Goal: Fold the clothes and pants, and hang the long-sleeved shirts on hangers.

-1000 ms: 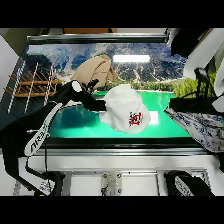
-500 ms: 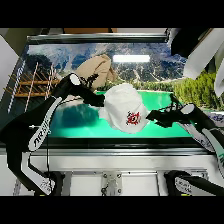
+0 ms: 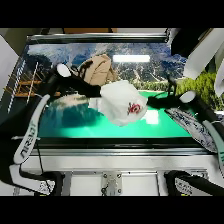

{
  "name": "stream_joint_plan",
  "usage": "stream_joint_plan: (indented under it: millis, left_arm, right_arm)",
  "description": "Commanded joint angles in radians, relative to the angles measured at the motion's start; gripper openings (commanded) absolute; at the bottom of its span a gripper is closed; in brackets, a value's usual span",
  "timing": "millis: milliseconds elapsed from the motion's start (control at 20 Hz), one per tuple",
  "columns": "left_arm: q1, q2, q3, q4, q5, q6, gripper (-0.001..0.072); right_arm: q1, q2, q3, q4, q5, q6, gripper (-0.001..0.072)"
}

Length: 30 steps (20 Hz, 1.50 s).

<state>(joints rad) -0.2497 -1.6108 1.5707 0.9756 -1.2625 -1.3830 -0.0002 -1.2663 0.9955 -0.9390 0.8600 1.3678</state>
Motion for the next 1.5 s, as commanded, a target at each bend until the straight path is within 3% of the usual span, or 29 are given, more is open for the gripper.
stream_joint_plan:
  millis: [0, 200, 400, 500, 600, 700, 850, 1000, 1150, 1200, 1250, 1300, 1400, 1450]
  left_arm:
    - [0.011, 0.213, 0.124, -0.009, -0.040, -0.020, 0.0020]
    - [-0.084, 0.455, 0.272, -0.006, -0.014, -0.046, 0.0020]
    - [-0.228, 0.603, 0.271, 0.002, 0.037, -0.070, 0.0019]
    - [-0.278, 0.663, 0.185, 0.045, 0.028, -0.159, 0.0019]
    - [-0.322, 0.710, 0.060, 0.161, -0.011, -0.321, 0.0020]
    - [-0.357, 0.745, -0.105, 0.208, -0.064, -0.473, 0.0020]
    - [-0.416, 0.763, -0.385, 0.200, -0.096, -0.556, 0.0020]
    - [-0.485, 0.723, -0.608, 0.203, -0.054, -0.562, 0.0020]
    - [-0.494, 0.626, -0.718, 0.240, 0.095, -0.558, 0.0020]
    - [-0.481, 0.587, -0.733, 0.265, 0.162, -0.558, 0.0019]
    - [-0.455, 0.541, -0.739, 0.284, 0.223, -0.558, 0.0020]
    - [-0.424, 0.499, -0.737, 0.286, 0.264, -0.558, 0.0020]
    - [-0.352, 0.421, -0.736, 0.288, 0.303, -0.539, 0.0020]
    - [-0.308, 0.391, -0.736, 0.287, 0.301, -0.513, 0.0020]
  right_arm:
    - [-0.050, 0.156, 0.325, -0.115, 0.198, -0.010, 0.0017]
    - [-0.053, 0.322, 0.688, -0.113, 0.240, 0.006, 0.0017]
    - [-0.054, 0.420, 0.838, -0.113, 0.223, 0.036, 0.0016]
    - [-0.054, 0.441, 0.842, -0.113, 0.222, 0.077, 0.0016]
    - [-0.054, 0.423, 0.842, -0.113, 0.254, 0.118, 0.0016]
    - [-0.046, 0.358, 0.842, -0.113, 0.325, 0.151, 0.0016]
    - [0.020, 0.185, 0.841, -0.121, 0.460, 0.151, 0.0016]
    - [0.138, -0.057, 0.841, -0.234, 0.528, 0.151, 0.0016]
    - [0.247, -0.300, 0.842, -0.442, 0.411, 0.148, 0.0025]
    - [0.262, -0.366, 0.842, -0.472, 0.357, 0.148, 0.0142]
    - [0.266, -0.414, 0.843, -0.467, 0.323, 0.148, 0.0439]
    - [0.265, -0.438, 0.843, -0.463, 0.310, 0.148, 0.0638]
    - [0.263, -0.433, 0.843, -0.476, 0.322, 0.147, 0.0565]
    - [0.264, -0.410, 0.842, -0.476, 0.349, 0.147, 0.0565]
